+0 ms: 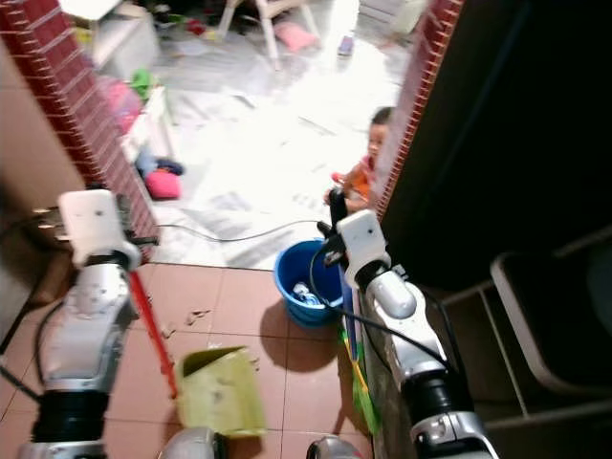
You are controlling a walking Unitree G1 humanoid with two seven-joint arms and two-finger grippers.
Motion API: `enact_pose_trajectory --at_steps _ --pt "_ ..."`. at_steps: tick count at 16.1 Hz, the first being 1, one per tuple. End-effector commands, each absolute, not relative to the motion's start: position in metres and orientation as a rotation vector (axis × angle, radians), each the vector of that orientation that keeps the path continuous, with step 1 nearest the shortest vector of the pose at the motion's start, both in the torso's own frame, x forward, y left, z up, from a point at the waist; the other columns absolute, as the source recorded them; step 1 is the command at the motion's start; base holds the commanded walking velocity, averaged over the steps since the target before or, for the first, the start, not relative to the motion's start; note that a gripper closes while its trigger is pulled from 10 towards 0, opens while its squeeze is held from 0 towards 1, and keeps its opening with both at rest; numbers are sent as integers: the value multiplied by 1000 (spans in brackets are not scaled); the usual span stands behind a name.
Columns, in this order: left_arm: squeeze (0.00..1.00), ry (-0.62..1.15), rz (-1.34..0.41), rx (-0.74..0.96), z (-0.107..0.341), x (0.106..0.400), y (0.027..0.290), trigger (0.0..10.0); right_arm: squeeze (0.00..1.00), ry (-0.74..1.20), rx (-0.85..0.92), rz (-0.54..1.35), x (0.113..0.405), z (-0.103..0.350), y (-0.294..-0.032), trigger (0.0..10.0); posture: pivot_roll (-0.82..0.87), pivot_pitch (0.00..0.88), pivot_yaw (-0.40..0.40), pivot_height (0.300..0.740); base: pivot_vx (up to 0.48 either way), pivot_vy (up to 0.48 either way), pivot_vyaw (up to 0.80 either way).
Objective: Sweep floor
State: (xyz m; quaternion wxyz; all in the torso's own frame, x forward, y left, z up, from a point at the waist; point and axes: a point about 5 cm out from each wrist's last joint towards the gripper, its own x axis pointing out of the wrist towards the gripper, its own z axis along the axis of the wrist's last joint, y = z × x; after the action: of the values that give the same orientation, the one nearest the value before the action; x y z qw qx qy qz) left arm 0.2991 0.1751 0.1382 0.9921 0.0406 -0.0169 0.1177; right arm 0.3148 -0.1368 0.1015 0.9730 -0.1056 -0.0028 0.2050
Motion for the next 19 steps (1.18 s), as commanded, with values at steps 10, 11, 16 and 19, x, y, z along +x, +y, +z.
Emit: enact_pose_trajectory --at_steps 10,11,16,19 --pt "0 -113 166 65 159 299 155 10000 0 -6 -228 430 319 102 -133 10000 38 0 -39 740 0 480 -44" --pt "0 -109 168 57 158 298 154 10000 0 -7 -229 432 319 102 -133 10000 38 0 -39 740 0 480 0" --pt "0 -134 162 43 170 298 147 10000 0 -14 -236 444 318 102 -132 10000 38 0 -40 740 0 480 0" --pt "0 -141 166 32 173 299 148 10000 0 -25 -237 452 319 104 -130 10000 41 0 -42 740 0 480 0"
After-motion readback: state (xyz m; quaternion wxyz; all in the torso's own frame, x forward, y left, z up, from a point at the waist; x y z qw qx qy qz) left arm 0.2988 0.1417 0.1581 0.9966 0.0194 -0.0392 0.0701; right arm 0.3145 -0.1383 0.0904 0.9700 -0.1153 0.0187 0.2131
